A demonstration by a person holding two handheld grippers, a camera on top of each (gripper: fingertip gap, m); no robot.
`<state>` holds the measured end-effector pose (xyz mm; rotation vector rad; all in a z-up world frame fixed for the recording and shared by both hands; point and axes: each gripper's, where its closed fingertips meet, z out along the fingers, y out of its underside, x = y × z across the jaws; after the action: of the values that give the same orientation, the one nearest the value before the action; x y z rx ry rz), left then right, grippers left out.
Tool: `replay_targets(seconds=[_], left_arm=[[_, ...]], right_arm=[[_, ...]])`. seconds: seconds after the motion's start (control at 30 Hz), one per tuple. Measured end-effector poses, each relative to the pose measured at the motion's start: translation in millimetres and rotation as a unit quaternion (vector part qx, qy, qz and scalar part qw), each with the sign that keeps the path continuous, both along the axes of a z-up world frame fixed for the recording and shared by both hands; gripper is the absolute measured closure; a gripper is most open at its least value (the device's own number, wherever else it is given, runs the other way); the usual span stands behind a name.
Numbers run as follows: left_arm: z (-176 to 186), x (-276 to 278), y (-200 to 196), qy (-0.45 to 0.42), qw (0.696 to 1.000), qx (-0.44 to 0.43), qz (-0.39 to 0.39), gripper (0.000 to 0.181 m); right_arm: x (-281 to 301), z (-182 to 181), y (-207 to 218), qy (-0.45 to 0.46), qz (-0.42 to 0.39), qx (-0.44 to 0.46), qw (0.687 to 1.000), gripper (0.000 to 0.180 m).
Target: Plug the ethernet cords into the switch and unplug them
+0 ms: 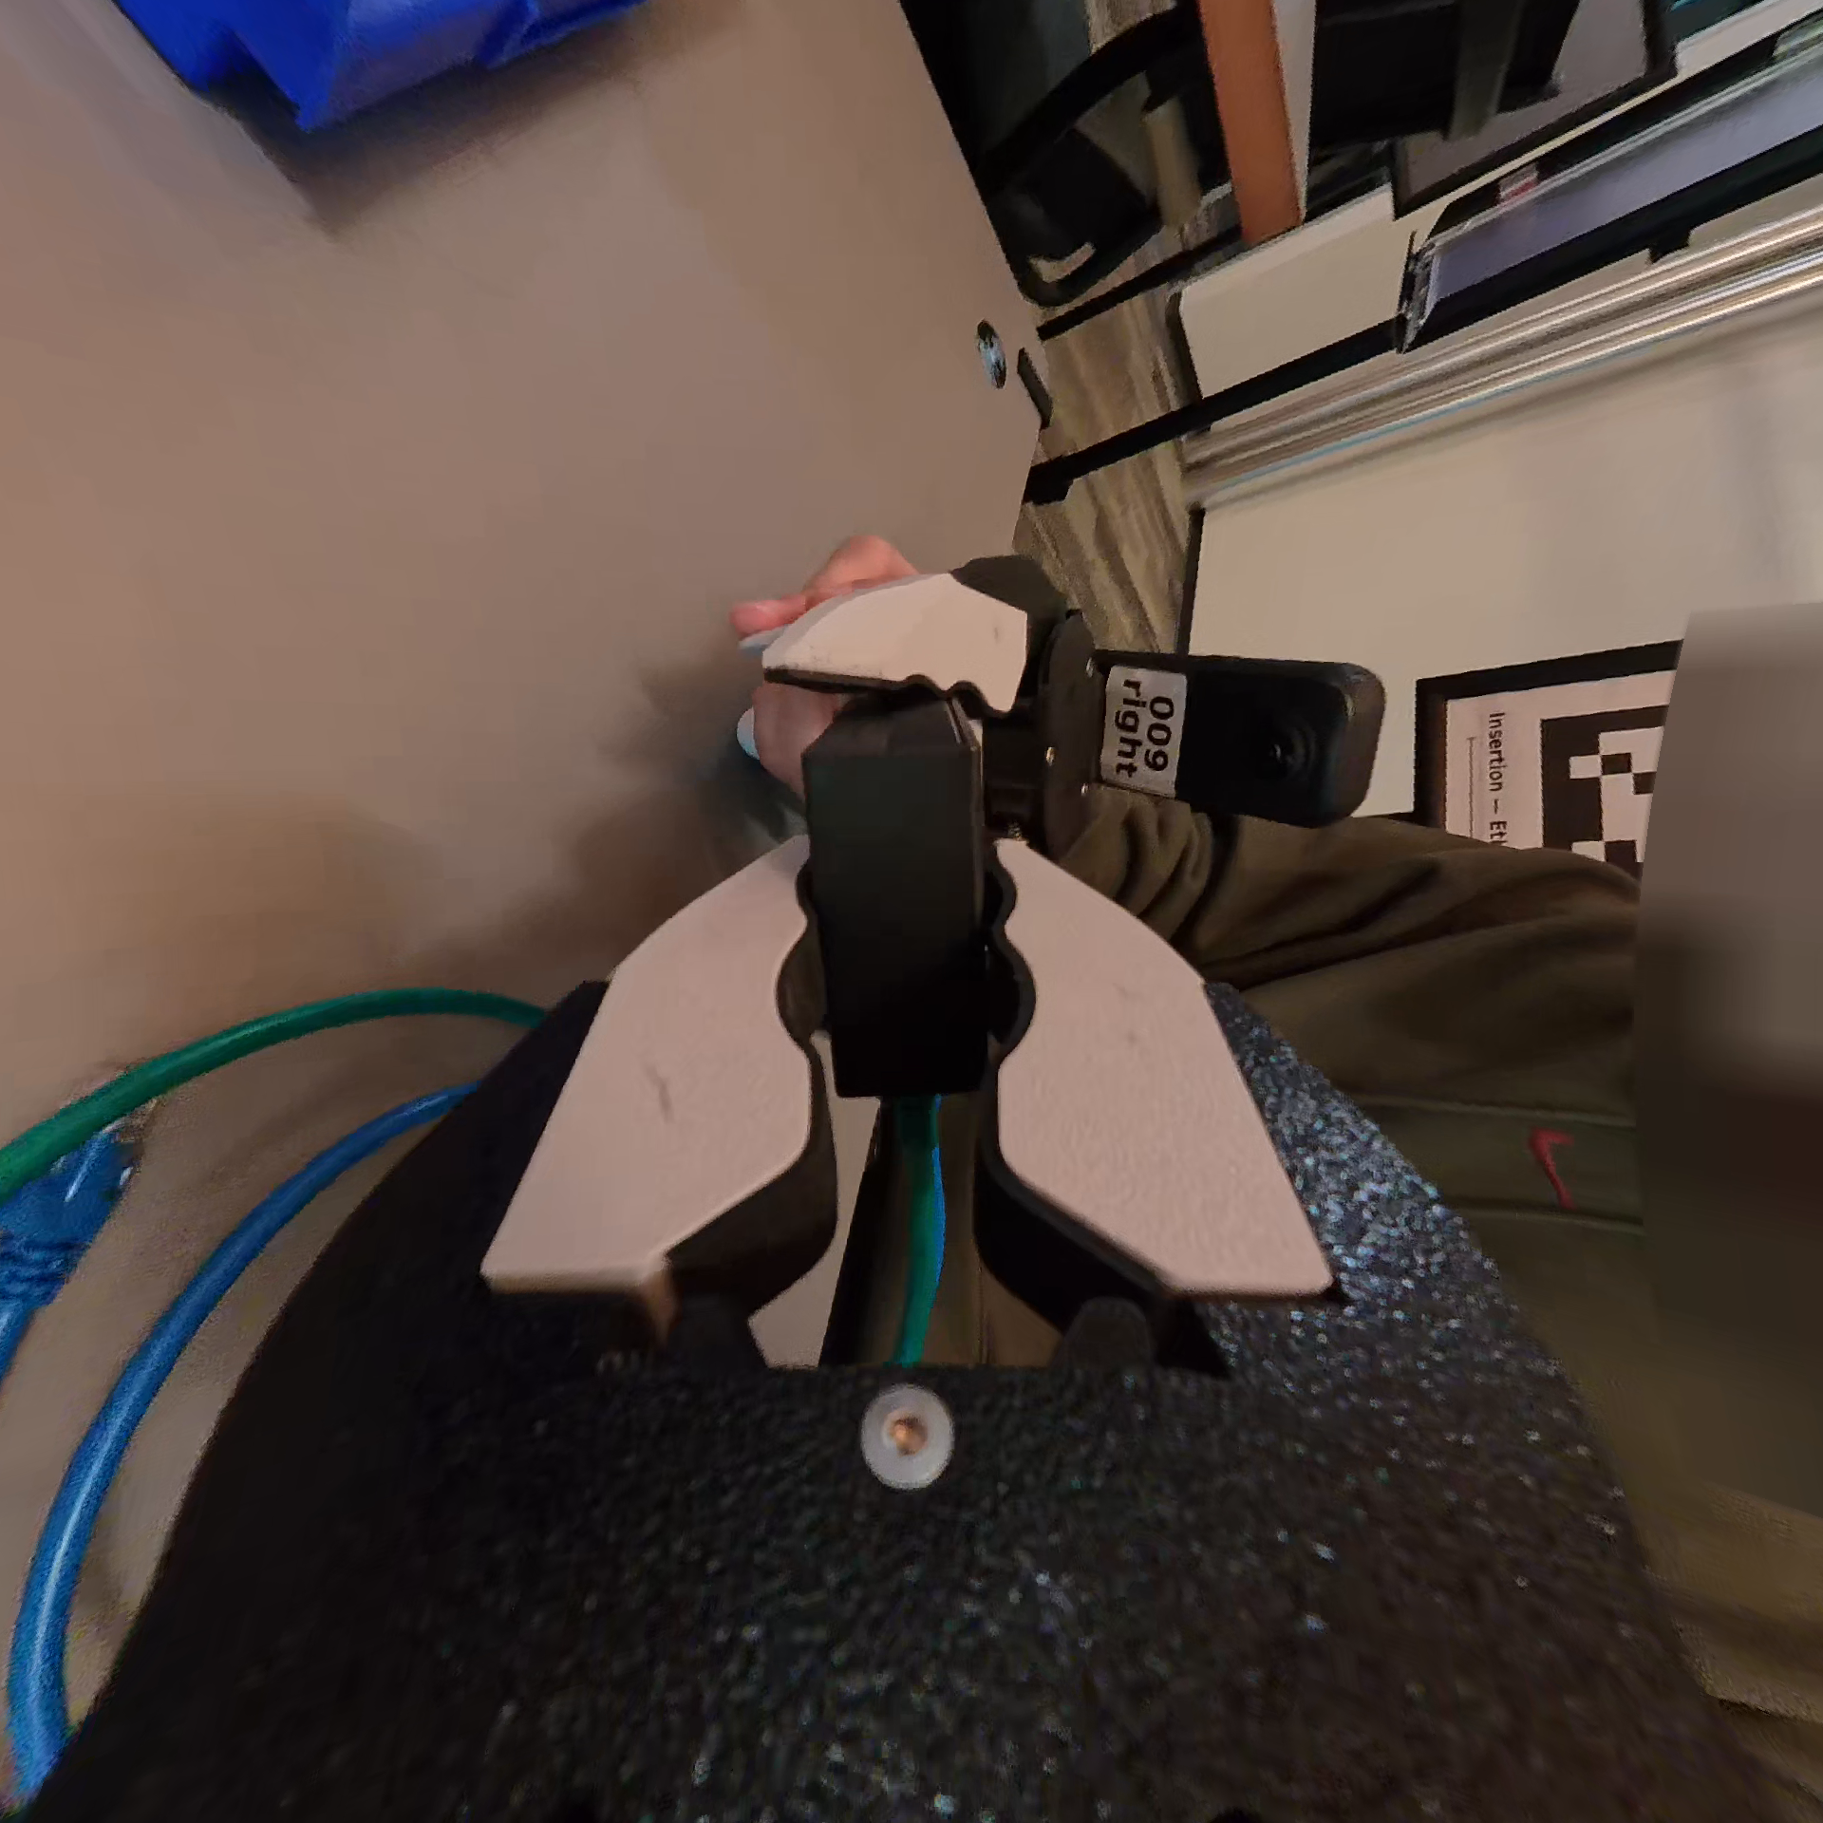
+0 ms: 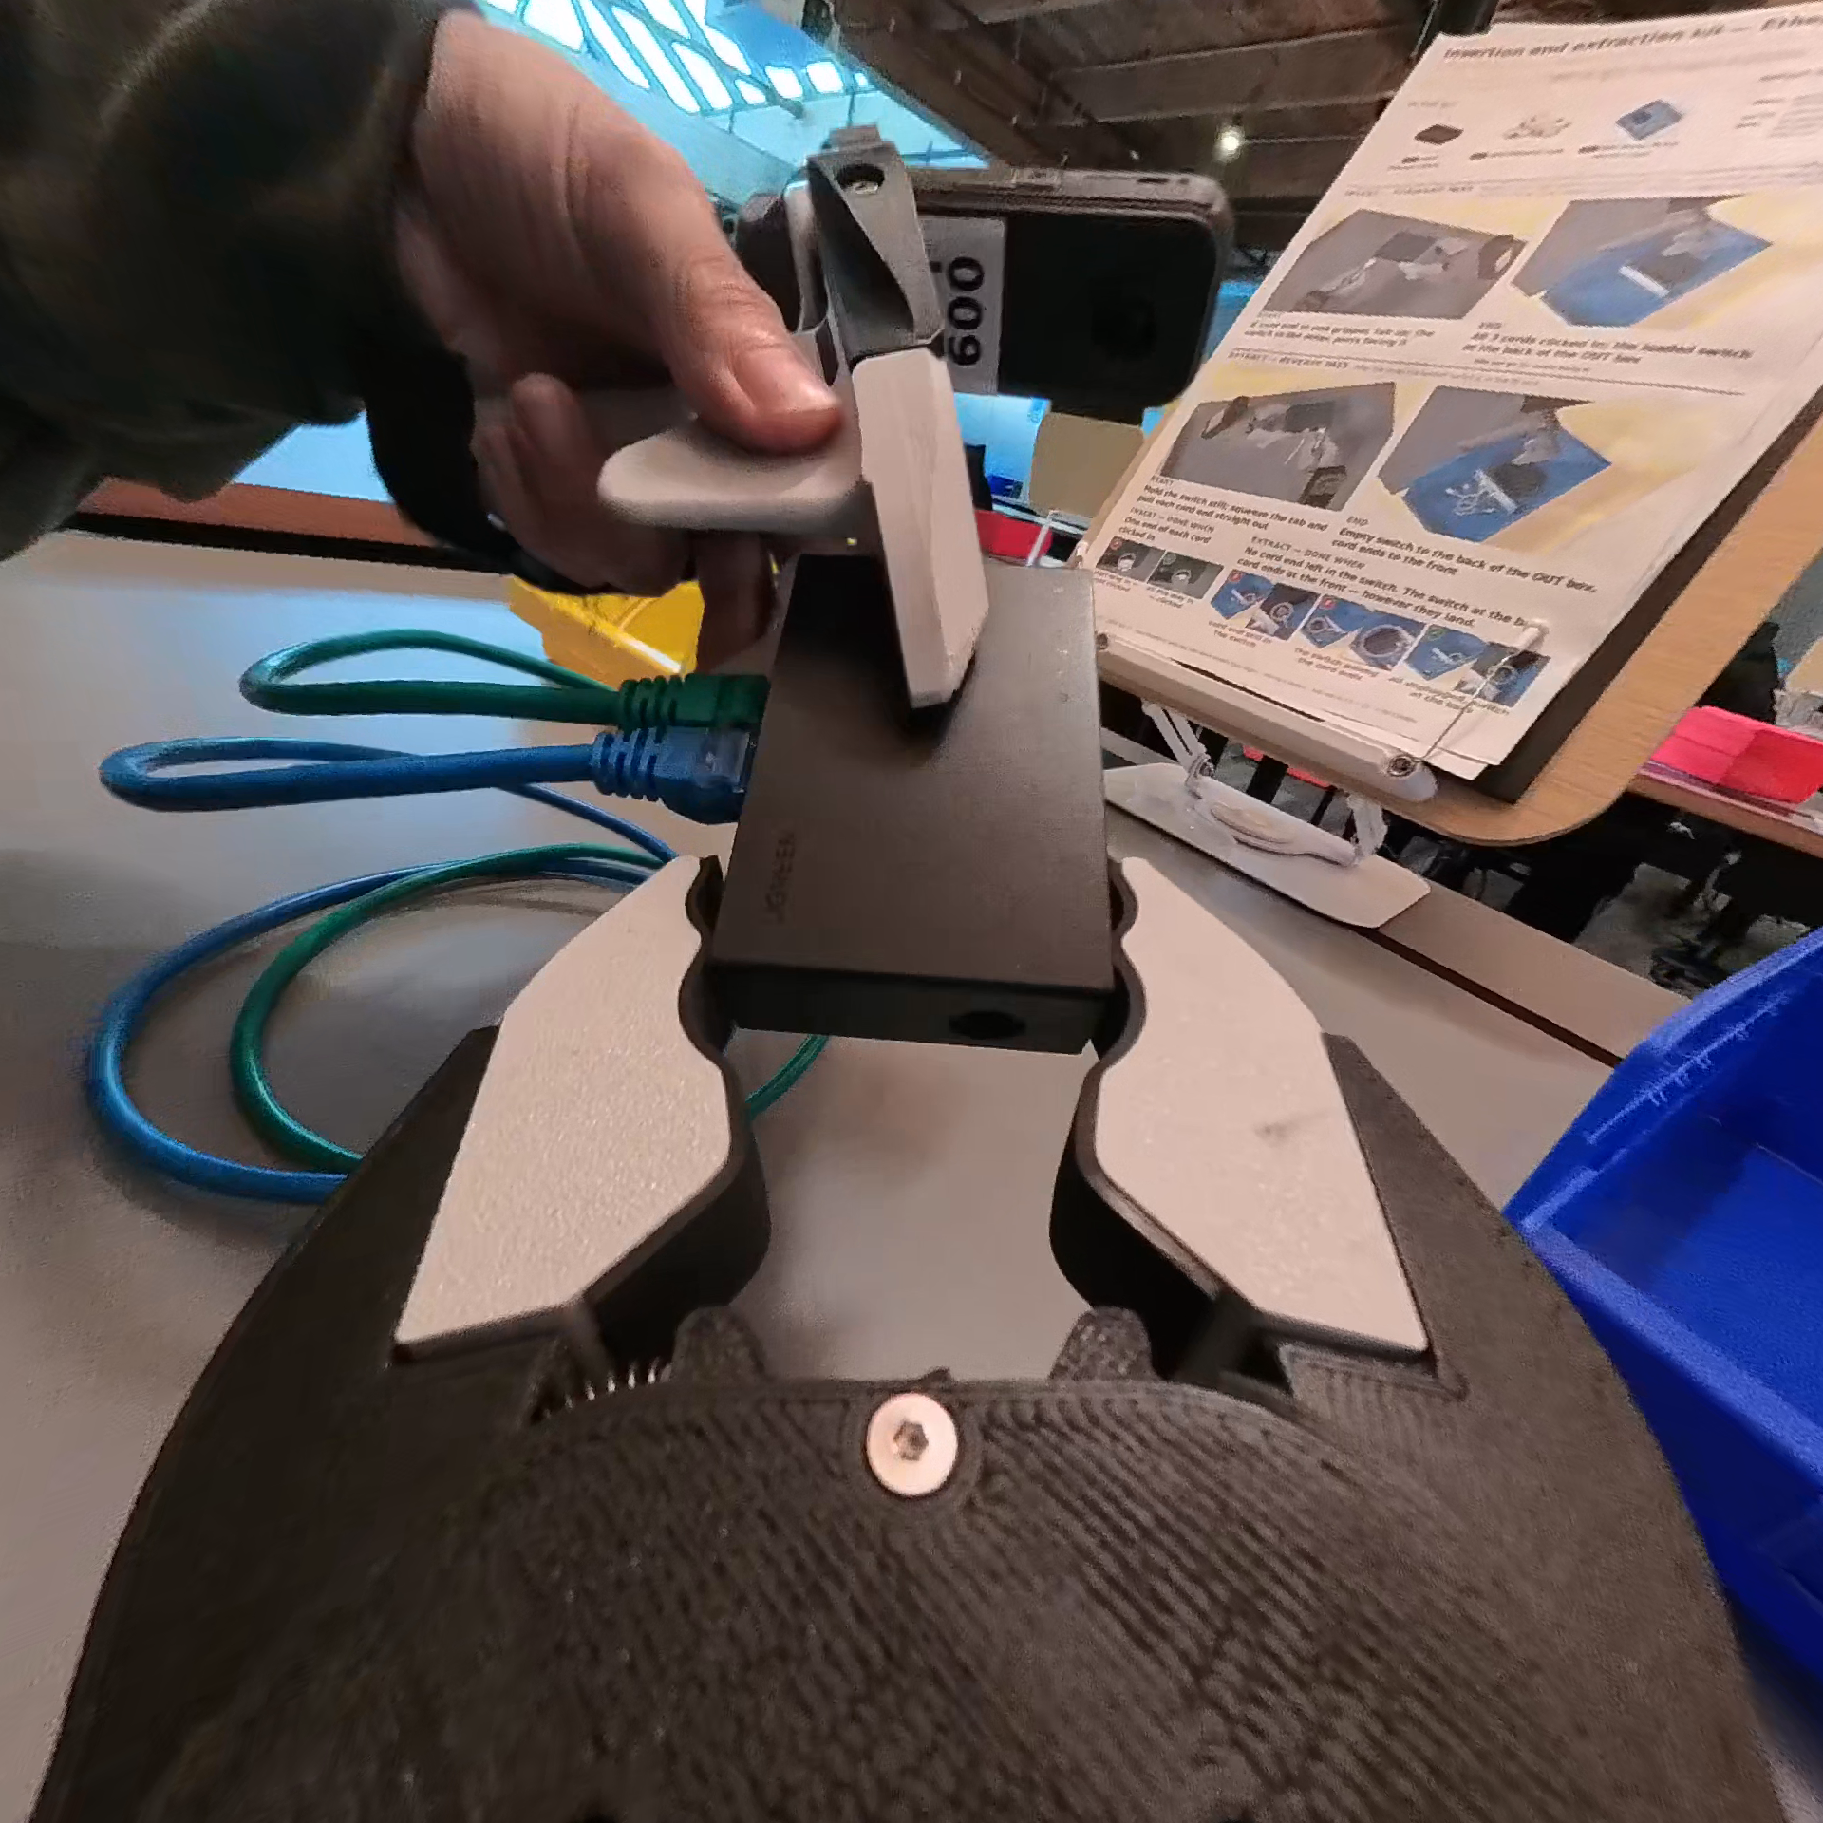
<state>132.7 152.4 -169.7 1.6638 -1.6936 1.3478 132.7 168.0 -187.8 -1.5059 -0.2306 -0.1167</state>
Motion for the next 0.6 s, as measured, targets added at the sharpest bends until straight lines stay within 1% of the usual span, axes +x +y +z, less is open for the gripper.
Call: replay_targets(seconds=[0.1,0.13,0.23,0.33,0.4,0.5,0.6], left_arm=[[-1.3,2.2,0.5,-0.012,1.000,-0.019,0.003,0.149],[-3.5,0.7,1.9,-0.010,1.000,-0.019,0.000,0.151],[-6.7,-2.9,4.7,-0.008,1.000,0.000,-0.005,0.153],[-6.1,-3.9,5.8,0.000,0.999,0.038,-0.001,0.153],[-3.6,-4.8,3.3,0.004,0.999,0.052,-0.008,0.153],[-1.0,-4.3,0.0,0.007,0.999,0.050,-0.017,0.153],[0.3,-4.6,-3.0,0.009,0.999,0.016,-0.026,0.153]], right_arm=[[0.9,0.7,-0.6,0.010,0.006,0.001,1.000,0.107],[-0.3,-0.9,0.4,0.010,0.012,-0.006,1.000,0.107],[-2.6,-5.9,3.3,-0.005,0.010,-0.025,1.000,0.107],[-2.0,-8.5,5.7,-0.009,0.004,-0.035,0.999,0.107],[-2.1,-4.9,3.7,-0.016,0.000,-0.017,1.000,0.107],[-1.0,1.1,0.5,-0.015,0.000,0.009,1.000,0.107],[-0.4,9.2,-4.3,-0.013,0.004,0.046,0.999,0.107]])
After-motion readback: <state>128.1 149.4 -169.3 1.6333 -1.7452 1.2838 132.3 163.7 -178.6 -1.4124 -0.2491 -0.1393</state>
